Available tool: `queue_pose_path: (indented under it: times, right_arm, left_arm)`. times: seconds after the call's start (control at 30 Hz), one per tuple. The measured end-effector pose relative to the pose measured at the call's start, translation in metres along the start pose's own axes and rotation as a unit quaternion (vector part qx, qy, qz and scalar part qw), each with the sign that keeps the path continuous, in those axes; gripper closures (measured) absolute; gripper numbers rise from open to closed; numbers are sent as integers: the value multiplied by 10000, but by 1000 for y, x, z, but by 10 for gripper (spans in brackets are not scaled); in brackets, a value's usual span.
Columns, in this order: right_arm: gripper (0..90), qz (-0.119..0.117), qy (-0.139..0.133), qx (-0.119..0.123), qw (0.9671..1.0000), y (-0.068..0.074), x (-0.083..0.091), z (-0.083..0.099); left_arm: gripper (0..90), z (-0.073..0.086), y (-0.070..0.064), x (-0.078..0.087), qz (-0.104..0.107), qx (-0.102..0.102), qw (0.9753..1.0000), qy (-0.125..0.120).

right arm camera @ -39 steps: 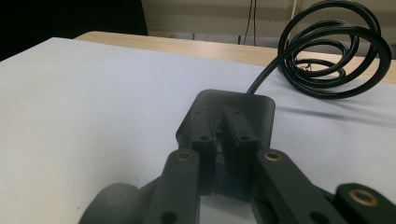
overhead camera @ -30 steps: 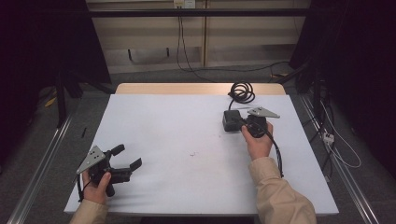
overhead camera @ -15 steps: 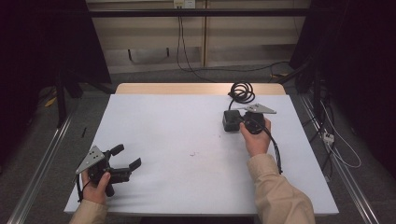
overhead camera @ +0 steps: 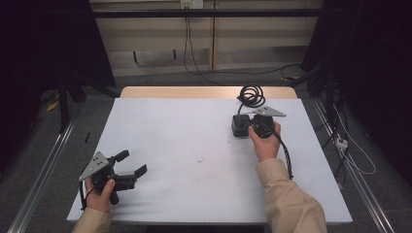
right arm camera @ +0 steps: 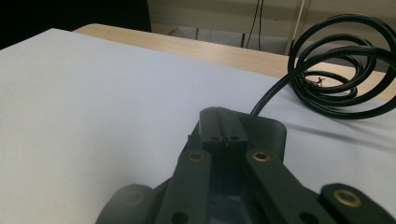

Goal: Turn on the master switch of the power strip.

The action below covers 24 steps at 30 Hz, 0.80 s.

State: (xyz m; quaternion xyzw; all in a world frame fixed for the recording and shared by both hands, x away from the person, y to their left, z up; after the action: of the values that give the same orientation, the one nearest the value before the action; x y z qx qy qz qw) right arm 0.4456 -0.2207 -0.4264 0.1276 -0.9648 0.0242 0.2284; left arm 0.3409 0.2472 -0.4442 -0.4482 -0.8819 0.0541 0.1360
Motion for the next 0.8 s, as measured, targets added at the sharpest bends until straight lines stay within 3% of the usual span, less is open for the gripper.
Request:
queue_pose_path:
  times: [0.8]
  right_arm:
    - [900,94,93,42,9999,-5,-6,4]
  left_arm:
    - [37,0,0,0,-9,-2,10000,7]
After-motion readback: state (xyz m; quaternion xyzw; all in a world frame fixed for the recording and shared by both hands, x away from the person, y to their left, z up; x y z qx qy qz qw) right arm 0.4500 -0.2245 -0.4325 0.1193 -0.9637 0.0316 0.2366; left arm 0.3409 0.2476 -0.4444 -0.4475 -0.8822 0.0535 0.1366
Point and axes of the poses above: each handheld gripper's, and its own axes: x roughly backward along the jaws, z roughly out of its underside, y roughly to its left, the point moved 1 cm from there along -x, roughly forward along the jaws, and after that the axes turned 8 degrees about z, right-handed, at the moved point
